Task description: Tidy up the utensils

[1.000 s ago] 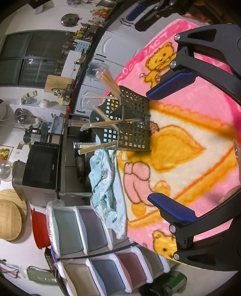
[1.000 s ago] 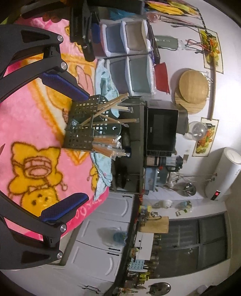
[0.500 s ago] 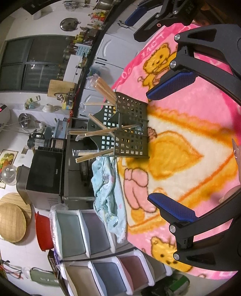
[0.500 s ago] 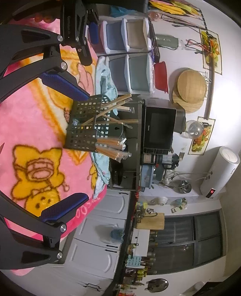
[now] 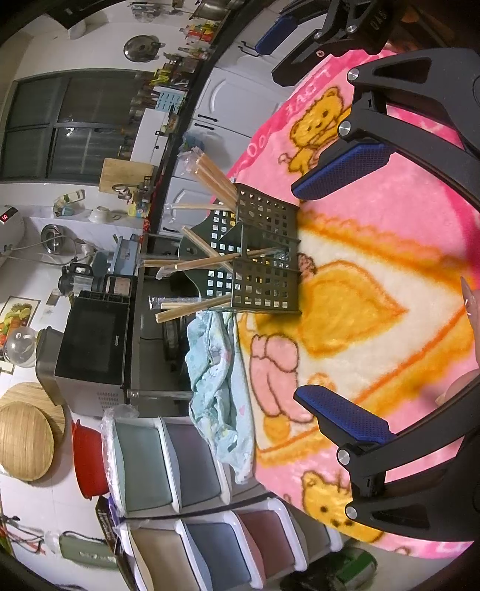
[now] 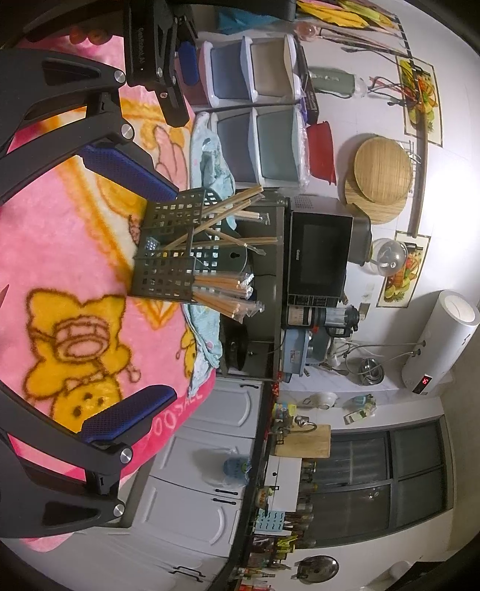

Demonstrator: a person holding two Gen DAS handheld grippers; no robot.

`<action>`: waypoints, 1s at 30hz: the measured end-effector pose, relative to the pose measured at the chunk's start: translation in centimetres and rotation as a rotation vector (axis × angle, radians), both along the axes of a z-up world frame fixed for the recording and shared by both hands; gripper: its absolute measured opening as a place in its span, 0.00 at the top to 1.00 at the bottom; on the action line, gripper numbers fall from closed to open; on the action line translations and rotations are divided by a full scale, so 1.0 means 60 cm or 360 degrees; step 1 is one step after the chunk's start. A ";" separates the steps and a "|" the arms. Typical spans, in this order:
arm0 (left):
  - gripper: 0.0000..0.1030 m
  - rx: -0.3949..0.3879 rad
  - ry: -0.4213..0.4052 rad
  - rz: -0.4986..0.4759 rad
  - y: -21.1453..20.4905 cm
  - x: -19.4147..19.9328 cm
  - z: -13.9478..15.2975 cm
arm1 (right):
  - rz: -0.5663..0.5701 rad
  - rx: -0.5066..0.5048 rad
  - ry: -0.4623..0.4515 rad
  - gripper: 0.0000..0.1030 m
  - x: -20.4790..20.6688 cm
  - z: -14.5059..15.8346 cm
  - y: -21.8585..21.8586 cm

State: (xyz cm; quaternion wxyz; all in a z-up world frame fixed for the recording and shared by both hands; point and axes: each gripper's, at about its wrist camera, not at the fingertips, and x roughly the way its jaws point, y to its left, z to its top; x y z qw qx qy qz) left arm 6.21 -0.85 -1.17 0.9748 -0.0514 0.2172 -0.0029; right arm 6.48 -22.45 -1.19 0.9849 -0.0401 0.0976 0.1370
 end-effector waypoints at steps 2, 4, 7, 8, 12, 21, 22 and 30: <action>0.10 0.0000 0.0002 0.0002 0.000 0.000 0.000 | -0.0002 0.0001 0.0000 0.06 -0.001 0.000 0.000; 0.10 0.0001 -0.0002 0.0003 0.000 -0.002 0.002 | 0.0003 -0.0002 0.0000 0.06 0.000 0.000 0.001; 0.10 -0.0001 -0.0004 0.0004 0.000 -0.002 0.004 | 0.0003 -0.0001 0.0000 0.06 -0.001 0.000 0.002; 0.10 0.0000 -0.0005 0.0005 0.000 -0.002 0.004 | 0.0001 0.0000 -0.0001 0.06 -0.001 0.000 0.002; 0.10 -0.0002 -0.0003 0.0009 0.001 -0.001 0.004 | 0.0001 0.0000 -0.0002 0.06 -0.001 0.000 0.002; 0.10 -0.0002 -0.0006 0.0012 0.001 -0.002 0.007 | 0.0003 -0.0001 -0.0003 0.06 -0.002 0.000 0.003; 0.10 -0.0003 -0.0006 0.0010 0.001 -0.002 0.007 | 0.0002 -0.0001 -0.0004 0.06 -0.001 -0.001 0.004; 0.10 0.0000 -0.0005 0.0012 0.001 -0.001 0.007 | 0.0001 -0.0001 -0.0005 0.06 -0.002 0.000 0.003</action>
